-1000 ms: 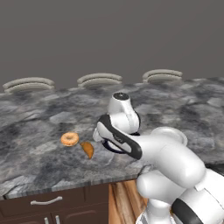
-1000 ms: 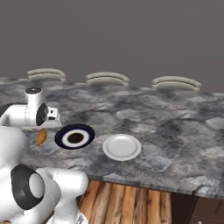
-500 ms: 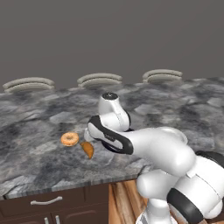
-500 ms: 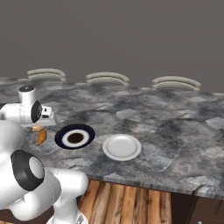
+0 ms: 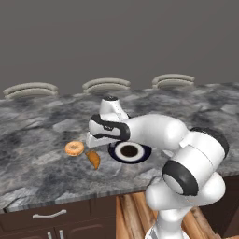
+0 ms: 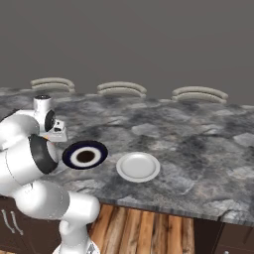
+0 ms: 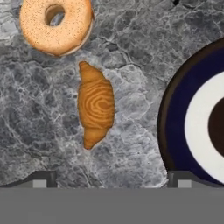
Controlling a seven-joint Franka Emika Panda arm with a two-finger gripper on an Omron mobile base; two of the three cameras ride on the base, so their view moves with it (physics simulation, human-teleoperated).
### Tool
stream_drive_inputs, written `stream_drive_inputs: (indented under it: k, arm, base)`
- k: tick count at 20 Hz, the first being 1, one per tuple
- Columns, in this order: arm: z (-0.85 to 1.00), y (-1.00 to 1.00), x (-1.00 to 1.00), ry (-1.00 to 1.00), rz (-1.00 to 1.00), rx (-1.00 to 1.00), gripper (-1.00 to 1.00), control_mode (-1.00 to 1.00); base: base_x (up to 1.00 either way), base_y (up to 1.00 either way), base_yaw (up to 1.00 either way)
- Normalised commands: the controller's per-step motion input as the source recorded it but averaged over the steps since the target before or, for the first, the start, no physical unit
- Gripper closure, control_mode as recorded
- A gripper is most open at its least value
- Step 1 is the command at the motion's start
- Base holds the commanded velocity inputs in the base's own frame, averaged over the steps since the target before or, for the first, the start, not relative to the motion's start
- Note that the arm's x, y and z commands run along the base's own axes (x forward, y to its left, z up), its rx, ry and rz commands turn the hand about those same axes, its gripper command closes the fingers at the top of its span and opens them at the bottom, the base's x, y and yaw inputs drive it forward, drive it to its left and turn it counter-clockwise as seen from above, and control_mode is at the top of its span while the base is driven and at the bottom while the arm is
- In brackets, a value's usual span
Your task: Place the pastries on the plates.
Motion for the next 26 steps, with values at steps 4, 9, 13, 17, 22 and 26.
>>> stream_drive_inputs:
  k: [4, 9, 13, 17, 22, 26]
  arm:
    - [-0.39, 0.09, 0.19, 0.00, 0.00, 0.00, -1.00, -1.00]
    - [-0.49, 0.35, 0.23, 0.00, 0.00, 0.00, -1.00, -1.00]
    - [-0.08, 0.44, 0.17, 0.00, 0.00, 0.00, -1.00, -1.00]
    - [-0.12, 0.15, 0.09, 0.00, 0.00, 0.00, -1.00, -1.00]
    - [-0.22, 0.00, 0.00, 0.00, 0.00, 0.00, -1.00, -1.00]
    - [-0.43, 0.00, 0.00, -0.02, 0.00, 0.00, -1.00, -1.00]
  base:
    - [0.00, 0.00, 0.00]
    - [0.00, 0.00, 0.00]
    - [0.00, 0.00, 0.00]
    - [0.00, 0.00, 0.00]
    - [0.00, 0.00, 0.00]
    - [0.00, 0.00, 0.00]
